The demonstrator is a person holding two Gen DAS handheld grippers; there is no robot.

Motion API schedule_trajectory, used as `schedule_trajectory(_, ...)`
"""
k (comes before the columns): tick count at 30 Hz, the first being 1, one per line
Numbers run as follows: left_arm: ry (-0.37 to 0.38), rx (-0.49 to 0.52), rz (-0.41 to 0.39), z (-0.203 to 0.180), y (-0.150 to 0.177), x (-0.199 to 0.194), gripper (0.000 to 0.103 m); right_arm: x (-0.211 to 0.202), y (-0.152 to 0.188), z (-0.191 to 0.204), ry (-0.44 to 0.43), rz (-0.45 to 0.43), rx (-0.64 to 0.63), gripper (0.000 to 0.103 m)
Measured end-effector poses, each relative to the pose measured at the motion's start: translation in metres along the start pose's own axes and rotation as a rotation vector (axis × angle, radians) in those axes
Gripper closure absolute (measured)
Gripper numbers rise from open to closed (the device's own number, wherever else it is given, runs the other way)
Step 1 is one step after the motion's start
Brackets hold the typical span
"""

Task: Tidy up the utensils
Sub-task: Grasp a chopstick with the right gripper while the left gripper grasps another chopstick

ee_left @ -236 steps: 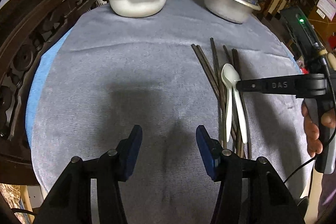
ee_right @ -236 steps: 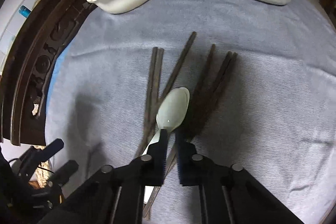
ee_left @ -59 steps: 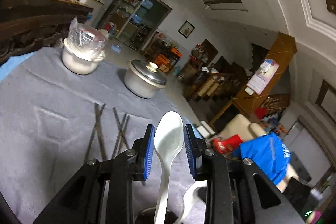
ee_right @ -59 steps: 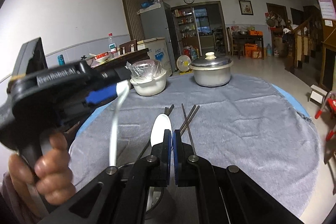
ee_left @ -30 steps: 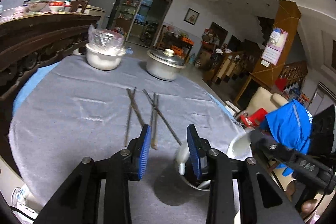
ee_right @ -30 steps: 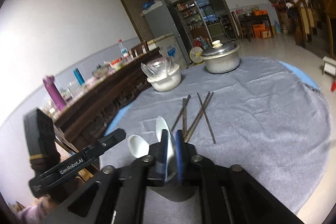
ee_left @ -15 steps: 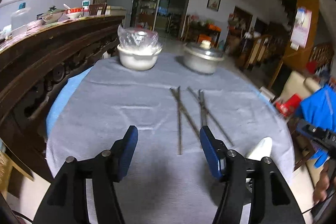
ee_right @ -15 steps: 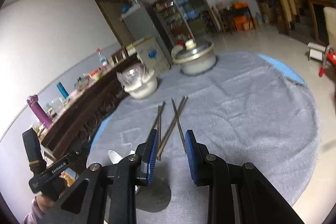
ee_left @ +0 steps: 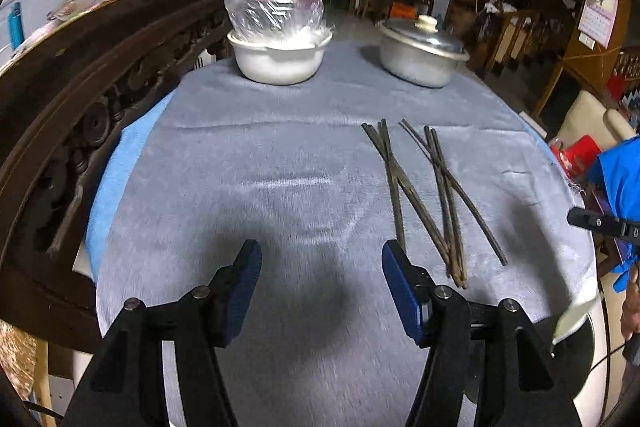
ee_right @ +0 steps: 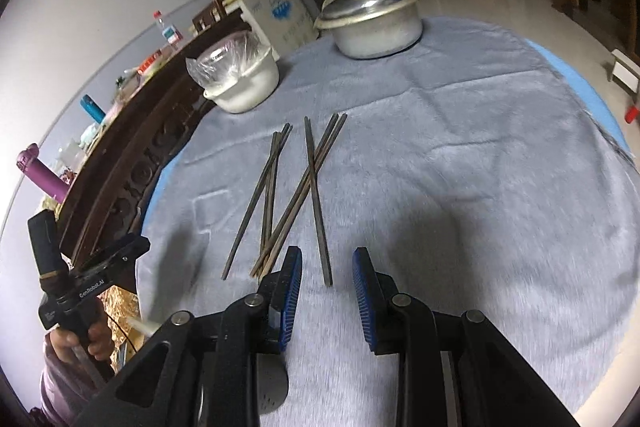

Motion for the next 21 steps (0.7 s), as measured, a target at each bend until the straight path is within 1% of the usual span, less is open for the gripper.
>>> schedule_trajectory(7, 0.05, -0.011, 0.078, 0.004, -0.03, 0.042, 0.039, 0.046, -0.052, 0.01, -0.045, 0.083, -0.016, 0.075)
schedule_trajectory(12, 0.098, -0.029, 0.116, -0.001, -0.054, 0.07, 0.04, 0.083, -0.086, 0.021, -0.055, 0.118, -0.05, 0.075)
schedule_trajectory(16, 0.117, -0.031, 0.147, -0.007, -0.063, 0.09, 0.04, 0.119, -0.104, 0.035, -0.065, 0.153, -0.078, 0.075)
schedule_trajectory(21, 0.127, -0.026, 0.175, -0.01, -0.069, 0.108, 0.04, 0.161, -0.12, 0.047, -0.053, 0.184, -0.105, 0.076)
Point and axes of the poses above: each gripper's, at about its wrist camera, not at the fingertips, and x roughly the way its jaws point, z to its left, y to its underside, the point moved 10 cm from there along x, roughly the way its jaws point, and after that the axes turned 3 degrees about z, right-handed, at the moved point
